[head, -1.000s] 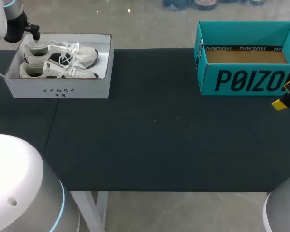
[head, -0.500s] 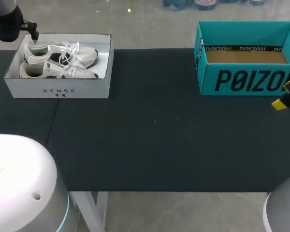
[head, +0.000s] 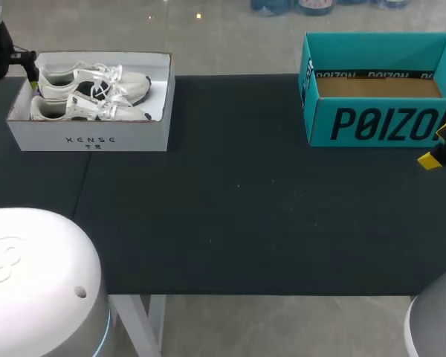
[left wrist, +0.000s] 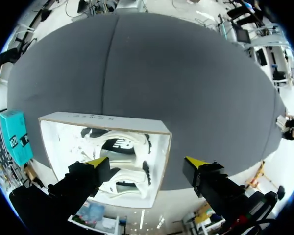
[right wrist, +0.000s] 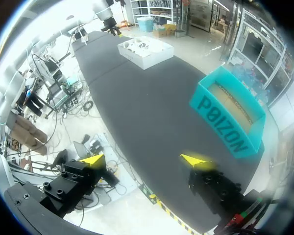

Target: Take the shoe out of the shoebox, open the shoe tongue, remove and reinsert the insole, then place the shoe into the shoebox

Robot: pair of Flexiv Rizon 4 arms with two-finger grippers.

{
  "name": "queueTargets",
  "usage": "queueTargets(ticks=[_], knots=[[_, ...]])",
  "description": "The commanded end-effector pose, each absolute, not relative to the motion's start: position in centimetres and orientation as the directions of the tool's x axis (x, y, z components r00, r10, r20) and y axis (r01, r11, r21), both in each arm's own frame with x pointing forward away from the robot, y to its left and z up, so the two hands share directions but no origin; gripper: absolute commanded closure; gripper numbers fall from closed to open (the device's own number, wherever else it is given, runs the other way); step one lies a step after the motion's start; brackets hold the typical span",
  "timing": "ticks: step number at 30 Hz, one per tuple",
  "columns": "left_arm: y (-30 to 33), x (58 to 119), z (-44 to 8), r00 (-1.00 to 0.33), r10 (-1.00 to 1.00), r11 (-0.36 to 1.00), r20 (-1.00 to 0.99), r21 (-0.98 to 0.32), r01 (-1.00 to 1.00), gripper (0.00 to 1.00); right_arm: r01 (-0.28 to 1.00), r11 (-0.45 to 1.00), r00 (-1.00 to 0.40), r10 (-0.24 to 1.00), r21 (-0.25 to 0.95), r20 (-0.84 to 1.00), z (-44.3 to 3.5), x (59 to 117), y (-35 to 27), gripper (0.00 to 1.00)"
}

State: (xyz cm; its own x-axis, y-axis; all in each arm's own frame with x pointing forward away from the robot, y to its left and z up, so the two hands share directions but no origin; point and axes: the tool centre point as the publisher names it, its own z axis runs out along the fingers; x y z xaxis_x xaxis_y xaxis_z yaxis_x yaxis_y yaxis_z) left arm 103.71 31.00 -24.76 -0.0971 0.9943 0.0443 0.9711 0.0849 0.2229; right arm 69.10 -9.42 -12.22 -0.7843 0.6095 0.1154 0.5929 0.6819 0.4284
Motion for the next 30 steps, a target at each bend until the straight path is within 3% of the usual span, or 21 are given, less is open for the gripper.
queueTargets(ticks=[1, 30], knots=[[31.4, 103.2, -25.8, -0.099, 0.994, 0.088, 0.039, 0.216, 0.972, 0.0, 0.595, 0.683, -0.784, 0.609, 0.424, 0.118, -12.2, 69.4, -9.3, 0.0], [31.1, 107.6, -31.9, -0.127, 0.992, 0.123, 0.018, 0.14, 0.982, 0.0, 0.595, 0.683, -0.784, 0.609, 0.424, 0.118, -12.2, 69.4, -9.3, 0.0]])
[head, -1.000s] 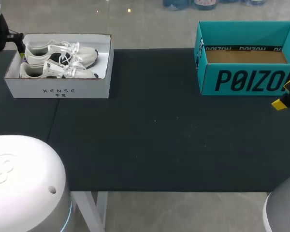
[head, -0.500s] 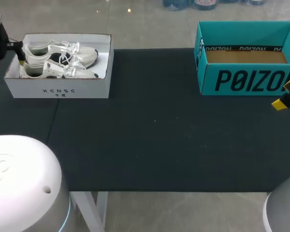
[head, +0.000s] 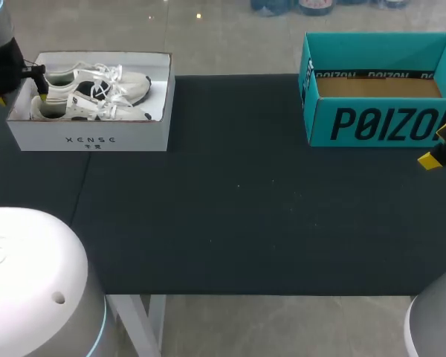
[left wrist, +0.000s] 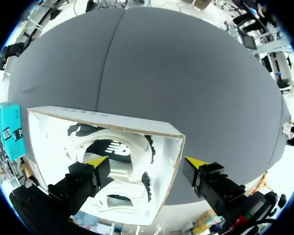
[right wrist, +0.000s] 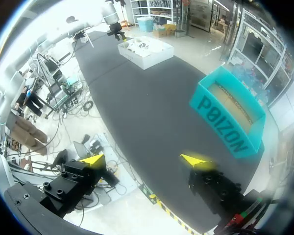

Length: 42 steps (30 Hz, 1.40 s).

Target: Take the shoe out of the shoebox, open the shoe tongue, remove and reinsert the insole, then place the shoe into the shoebox

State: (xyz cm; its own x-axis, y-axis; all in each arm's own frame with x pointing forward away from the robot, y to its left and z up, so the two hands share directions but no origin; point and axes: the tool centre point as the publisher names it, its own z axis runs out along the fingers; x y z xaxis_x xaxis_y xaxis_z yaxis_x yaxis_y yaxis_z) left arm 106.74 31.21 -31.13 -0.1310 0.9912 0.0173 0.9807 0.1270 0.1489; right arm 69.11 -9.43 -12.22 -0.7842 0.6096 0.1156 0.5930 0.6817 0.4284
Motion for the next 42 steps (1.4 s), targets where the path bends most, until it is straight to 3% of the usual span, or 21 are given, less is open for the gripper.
queueTargets(ticks=[1, 18, 22, 30, 36, 39, 42], knots=[[31.0, 107.6, -31.9, -0.126, 0.992, 0.123, 0.016, 0.137, 0.983, 0.0, 0.595, 0.683, -0.784, 0.609, 0.424, 0.118, -12.2, 69.4, -9.3, 0.0], [30.9, 108.6, -33.4, -0.124, 0.992, 0.123, 0.003, 0.134, 0.983, 0.01, 0.595, 0.683, -0.784, 0.609, 0.424, 0.118, -12.2, 69.4, -9.3, 0.0], [30.6, 108.4, -33.7, -0.117, 0.993, 0.116, 0.001, 0.133, 0.984, 0.11, 0.595, 0.683, -0.784, 0.609, 0.424, 0.118, -12.2, 69.4, -9.3, 0.0], [30.6, 108.4, -34.4, -0.115, 0.993, 0.113, 0.008, 0.127, 0.985, 0.19, 0.595, 0.683, -0.784, 0.609, 0.424, 0.118, -12.2, 69.4, -9.3, 0.0], [30.7, 108.8, -34.6, -0.115, 0.993, 0.113, 0.008, 0.13, 0.985, 0.34, 0.595, 0.683, -0.784, 0.609, 0.424, 0.118, -12.2, 69.4, -9.3, 0.0], [30.9, 109.1, -34.4, -0.117, 0.993, 0.115, 0.006, 0.136, 0.984, 0.5, 0.595, 0.683, -0.784, 0.609, 0.424, 0.118, -12.2, 69.4, -9.3, 0.0], [31.0, 109.4, -34.4, -0.115, 0.993, 0.113, 0.008, 0.145, 0.983, 0.54, 0.595, 0.683, -0.784, 0.609, 0.424, 0.118, -12.2, 69.4, -9.3, 0.0]])
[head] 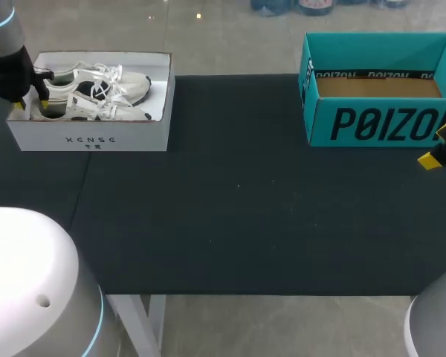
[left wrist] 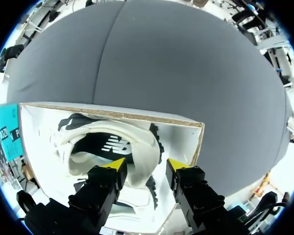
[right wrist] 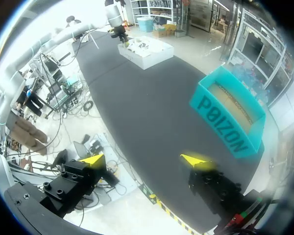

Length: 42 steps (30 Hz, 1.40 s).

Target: Take the shoe out of the shoebox, open the shoe tongue, remove and reinsert the insole, then place the shoe into the shoebox

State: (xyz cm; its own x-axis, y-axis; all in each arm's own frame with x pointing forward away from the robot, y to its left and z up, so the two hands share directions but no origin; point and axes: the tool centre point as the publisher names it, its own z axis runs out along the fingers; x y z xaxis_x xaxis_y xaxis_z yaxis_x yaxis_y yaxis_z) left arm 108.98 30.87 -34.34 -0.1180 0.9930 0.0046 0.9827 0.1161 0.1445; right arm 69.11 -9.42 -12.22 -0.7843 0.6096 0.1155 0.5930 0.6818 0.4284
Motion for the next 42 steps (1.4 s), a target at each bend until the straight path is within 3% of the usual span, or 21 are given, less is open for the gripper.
queueTargets(ticks=[1, 22, 26, 32, 42], knots=[[31.1, 109.5, -34.5, -0.112, 0.994, 0.109, 0.012, 0.148, 0.983, 0.55, 0.595, 0.683, -0.784, 0.609, 0.424, 0.118, -12.2, 69.4, -9.3, 0.0], [30.4, 108.6, -34.5, -0.086, 0.996, 0.082, 0.019, 0.145, 0.986, 0.61, 0.595, 0.683, -0.784, 0.609, 0.424, 0.118, -12.2, 69.4, -9.3, 0.0], [30.5, 108.5, -34.4, -0.083, 0.996, 0.079, 0.024, 0.148, 0.986, 0.71, 0.595, 0.683, -0.784, 0.609, 0.424, 0.118, -12.2, 69.4, -9.3, 0.0], [30.9, 108.4, -34.6, -0.084, 0.996, 0.079, 0.032, 0.149, 0.986, 1.0, 0.595, 0.683, -0.784, 0.609, 0.424, 0.118, -12.2, 69.4, -9.3, 0.0], [31.1, 108.4, -33.9, -0.078, 0.996, 0.071, 0.036, 0.16, 0.985, 1.0, 0.595, 0.683, -0.784, 0.609, 0.424, 0.118, -12.2, 69.4, -9.3, 0.0]])
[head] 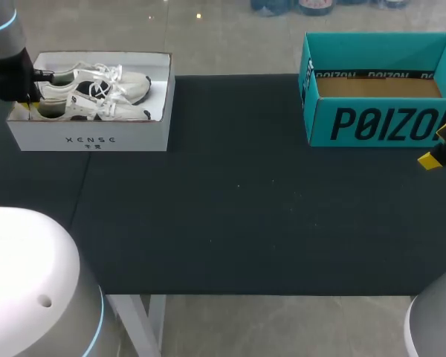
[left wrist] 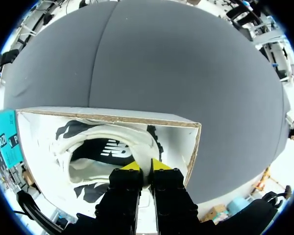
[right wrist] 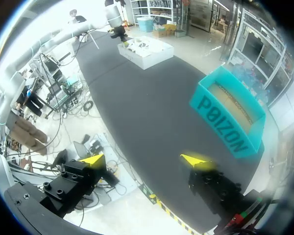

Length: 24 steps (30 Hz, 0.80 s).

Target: Take the shoe out of the shoebox, open the shoe tongue, remove and reinsert the insole, then place the shoe into the shoebox

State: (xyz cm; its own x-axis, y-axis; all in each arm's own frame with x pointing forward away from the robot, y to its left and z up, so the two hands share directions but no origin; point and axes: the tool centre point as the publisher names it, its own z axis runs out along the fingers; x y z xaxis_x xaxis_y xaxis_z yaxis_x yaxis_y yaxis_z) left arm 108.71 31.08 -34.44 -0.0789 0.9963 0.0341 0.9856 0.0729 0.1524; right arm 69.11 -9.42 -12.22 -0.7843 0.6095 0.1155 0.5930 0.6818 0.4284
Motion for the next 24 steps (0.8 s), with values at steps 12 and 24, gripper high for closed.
queueTargets(ticks=[12, 24], knots=[[31.1, 108.9, -30.5, -0.099, 0.995, 0.092, 0.019, 0.216, 0.972, 1.0, 0.595, 0.683, -0.784, 0.609, 0.424, 0.118, -12.2, 69.4, -9.3, 0.0], [30.0, 109.9, -24.7, -0.117, 0.992, 0.124, -0.04, 0.3, 0.946, 1.0, 0.595, 0.683, -0.784, 0.609, 0.424, 0.118, -12.2, 69.4, -9.3, 0.0]])
